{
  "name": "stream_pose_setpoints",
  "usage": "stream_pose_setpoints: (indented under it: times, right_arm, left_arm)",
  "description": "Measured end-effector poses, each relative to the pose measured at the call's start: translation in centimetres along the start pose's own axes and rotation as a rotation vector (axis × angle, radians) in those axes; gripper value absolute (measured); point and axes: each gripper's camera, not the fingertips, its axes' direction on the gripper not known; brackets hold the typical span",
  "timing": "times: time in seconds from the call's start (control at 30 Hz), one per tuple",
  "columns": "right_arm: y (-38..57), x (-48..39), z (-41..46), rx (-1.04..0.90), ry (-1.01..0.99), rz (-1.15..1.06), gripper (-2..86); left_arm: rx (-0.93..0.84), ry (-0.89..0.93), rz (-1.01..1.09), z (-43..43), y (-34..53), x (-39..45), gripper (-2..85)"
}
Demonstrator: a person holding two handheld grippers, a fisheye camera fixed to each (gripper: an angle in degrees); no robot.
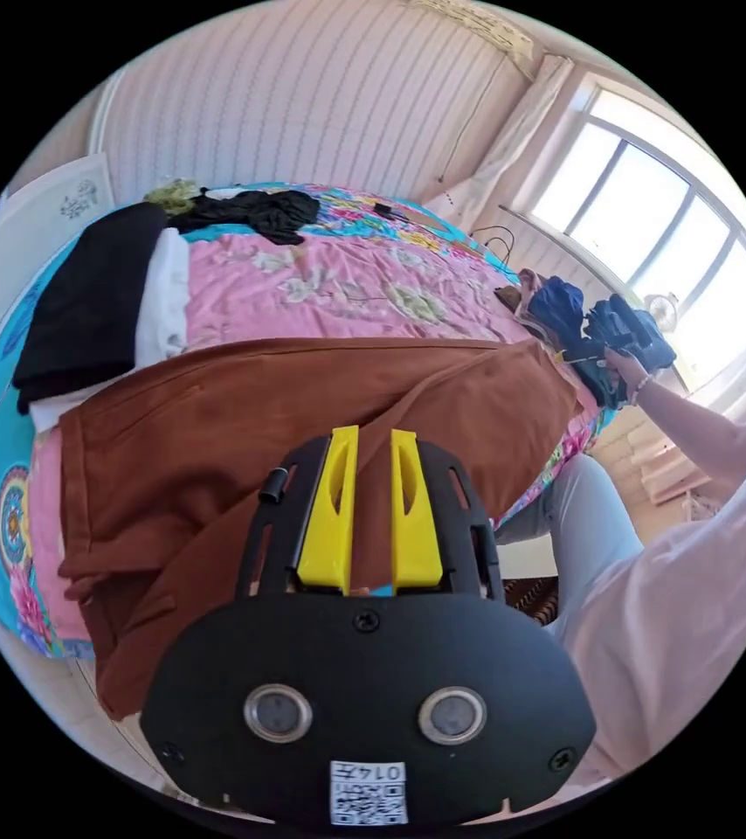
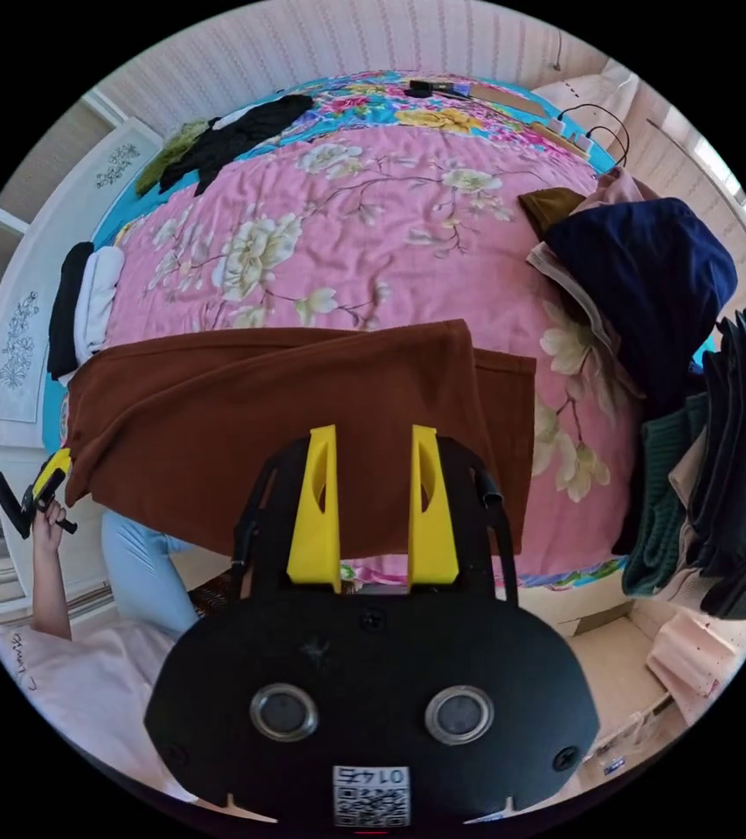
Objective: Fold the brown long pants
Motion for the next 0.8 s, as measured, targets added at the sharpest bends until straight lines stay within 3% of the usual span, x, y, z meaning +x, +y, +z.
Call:
stream_pose_setpoints:
  times: [0.1,0.23,0.33,0.43,0.57,0.8]
  right_arm:
    - [-1.2,2.0,-1.4,0.040,-0.052,-0.014,11.9]
    - [-3.0,5.2,-1.8,0.053,0.095,-0.032,11.6]
    - [-4.0,9.5,-0.6,0.004,0.091,0.039,11.6]
    - [-4.0,13.7,1.5,-0.035,0.126,0.141,11.5]
    - [-2.9,17.9,5.2,-0.089,0.032,0.230,10.8]
    - [-1.4,20.7,3.2,-0.014,-0.001,0.146,1.4]
  left_arm:
    - [-0.010,-0.075,0.123,3.5,-5.5,2.1,6.1]
    - [-0.112,-0.158,0.206,8.9,-12.1,2.1,6.2]
    - [-0.178,-0.186,0.245,12.4,-14.9,1.9,6.7]
    - [-0.309,-0.232,0.288,18.1,-17.5,1.7,9.1]
    - [-0.483,-0.232,0.278,24.0,-18.0,1.4,10.6]
    - [-0.415,-0.209,0.333,25.5,-17.9,3.3,-0.2]
